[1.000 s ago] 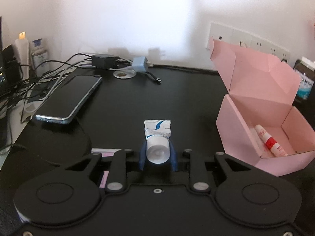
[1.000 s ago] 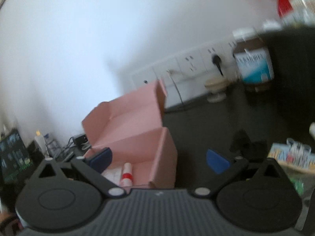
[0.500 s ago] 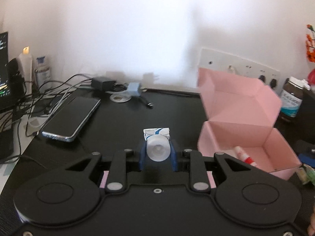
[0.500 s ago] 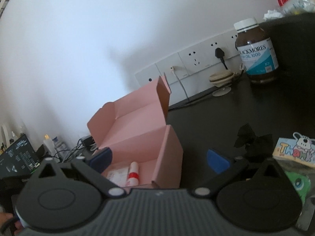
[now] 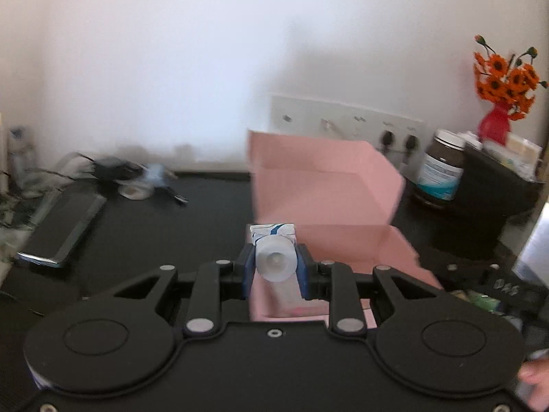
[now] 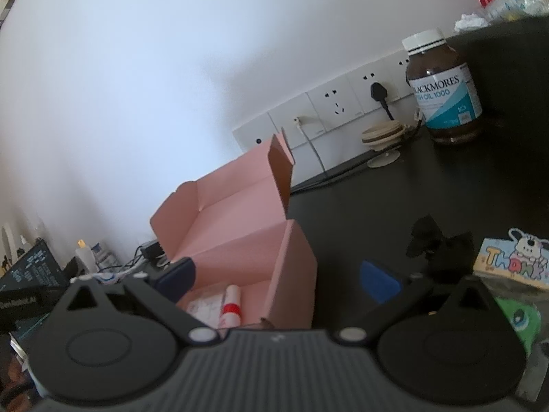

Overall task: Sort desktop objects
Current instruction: 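Carry the white tube over the pink box and lower it in, then open the left tool and withdraw it from the pink box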

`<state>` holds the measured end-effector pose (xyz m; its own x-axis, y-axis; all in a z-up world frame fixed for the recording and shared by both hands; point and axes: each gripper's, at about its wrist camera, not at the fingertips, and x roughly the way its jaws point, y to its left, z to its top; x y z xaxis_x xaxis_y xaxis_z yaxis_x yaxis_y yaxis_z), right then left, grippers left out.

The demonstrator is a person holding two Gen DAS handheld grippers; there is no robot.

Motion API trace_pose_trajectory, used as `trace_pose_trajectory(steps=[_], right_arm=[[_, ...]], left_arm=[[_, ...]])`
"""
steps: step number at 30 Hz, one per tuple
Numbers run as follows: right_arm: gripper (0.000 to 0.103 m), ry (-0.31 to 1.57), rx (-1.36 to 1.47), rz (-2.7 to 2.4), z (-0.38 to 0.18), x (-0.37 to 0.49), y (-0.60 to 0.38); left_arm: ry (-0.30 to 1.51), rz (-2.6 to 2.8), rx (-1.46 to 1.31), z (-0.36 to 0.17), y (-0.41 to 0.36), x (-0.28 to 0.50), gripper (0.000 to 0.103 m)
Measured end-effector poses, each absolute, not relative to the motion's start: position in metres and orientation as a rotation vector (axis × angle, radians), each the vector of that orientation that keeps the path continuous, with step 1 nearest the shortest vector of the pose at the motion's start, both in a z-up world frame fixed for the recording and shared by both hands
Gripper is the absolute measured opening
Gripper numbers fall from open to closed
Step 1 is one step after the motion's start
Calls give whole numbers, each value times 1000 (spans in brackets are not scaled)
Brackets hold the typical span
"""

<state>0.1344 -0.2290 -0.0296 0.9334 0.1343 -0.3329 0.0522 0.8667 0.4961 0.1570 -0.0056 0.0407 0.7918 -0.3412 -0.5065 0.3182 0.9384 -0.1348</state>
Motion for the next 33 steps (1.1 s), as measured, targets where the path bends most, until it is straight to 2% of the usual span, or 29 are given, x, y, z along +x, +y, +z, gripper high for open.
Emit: trace_pose_trajectory(steps=[15,29,30,31,32,33], right_arm=[[102,372,527,47,-30,134,-230],[102,373,541,48,-30,135,-230],[102,375,541,48,-30,135,-230],[102,377,541,49,-30,136,-230],[102,378,543,49,-30,136,-231],[102,379,545,49,-30,136,-231]], left_arm=[[658,-315,9,5,-52,197,25],[702,-274,136,-7,-69,195,27],[704,-274,140,-7,-70,195,32],[698,-276,147,-6,-71,194,47],[685,-286,148,-5,-70,193,53],[675,-301,145,-3,-69,191,63]])
